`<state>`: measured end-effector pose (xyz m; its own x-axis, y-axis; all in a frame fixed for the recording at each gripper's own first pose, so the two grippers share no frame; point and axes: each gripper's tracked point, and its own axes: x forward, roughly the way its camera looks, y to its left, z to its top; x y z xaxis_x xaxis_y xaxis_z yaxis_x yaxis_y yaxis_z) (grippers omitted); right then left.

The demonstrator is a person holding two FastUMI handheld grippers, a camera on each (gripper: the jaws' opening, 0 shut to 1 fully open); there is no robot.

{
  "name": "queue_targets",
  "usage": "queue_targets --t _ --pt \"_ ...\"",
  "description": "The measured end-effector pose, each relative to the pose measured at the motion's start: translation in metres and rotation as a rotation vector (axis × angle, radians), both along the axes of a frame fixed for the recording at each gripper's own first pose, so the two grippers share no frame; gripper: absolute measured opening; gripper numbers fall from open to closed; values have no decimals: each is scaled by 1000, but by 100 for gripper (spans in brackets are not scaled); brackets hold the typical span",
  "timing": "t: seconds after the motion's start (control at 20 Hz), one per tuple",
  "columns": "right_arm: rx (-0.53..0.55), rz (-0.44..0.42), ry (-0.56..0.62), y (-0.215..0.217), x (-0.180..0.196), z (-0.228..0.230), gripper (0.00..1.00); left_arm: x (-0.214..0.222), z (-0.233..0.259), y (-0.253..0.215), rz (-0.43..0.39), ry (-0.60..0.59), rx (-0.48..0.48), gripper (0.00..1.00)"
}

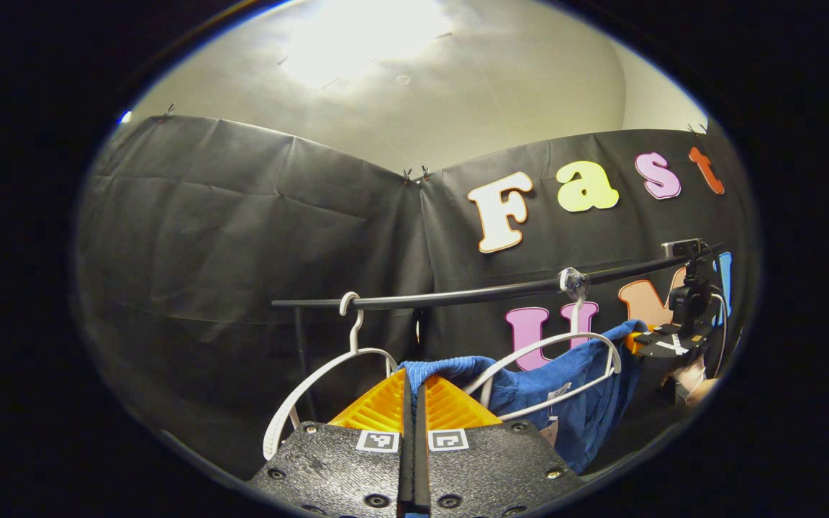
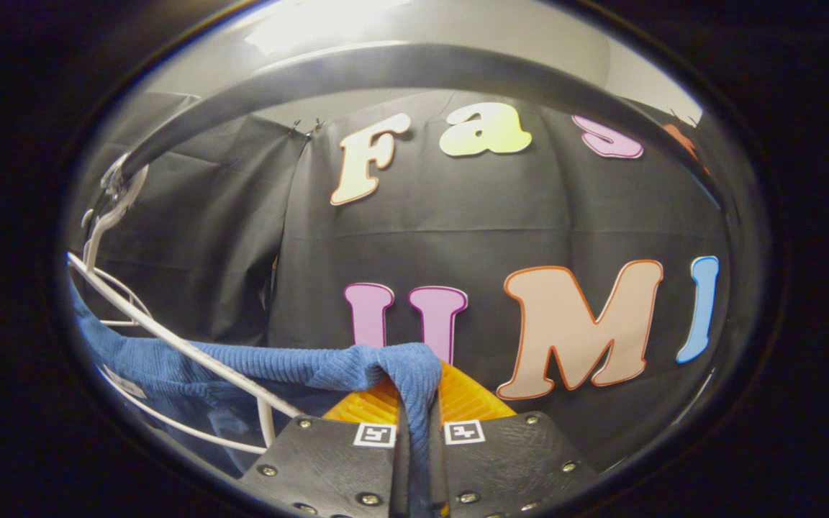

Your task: Grasp the clothes on the hanger with both hands and then place them into the laundry hamper below.

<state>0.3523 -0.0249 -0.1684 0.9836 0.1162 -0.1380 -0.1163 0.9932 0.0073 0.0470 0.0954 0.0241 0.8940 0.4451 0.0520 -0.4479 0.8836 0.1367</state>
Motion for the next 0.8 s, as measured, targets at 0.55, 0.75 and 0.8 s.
queue_targets --t 0.55,0.75,0.8 --pt "27 53 143 4 -10 -80 10 1 -48 29 63 114 -10 0" --pt "25 54 198 -4 -29 -102 10 0 -71 33 60 141 -48 0" --pt "18 54 208 -4 -35 -106 10 -2 -77 32 59 153 -52 1"
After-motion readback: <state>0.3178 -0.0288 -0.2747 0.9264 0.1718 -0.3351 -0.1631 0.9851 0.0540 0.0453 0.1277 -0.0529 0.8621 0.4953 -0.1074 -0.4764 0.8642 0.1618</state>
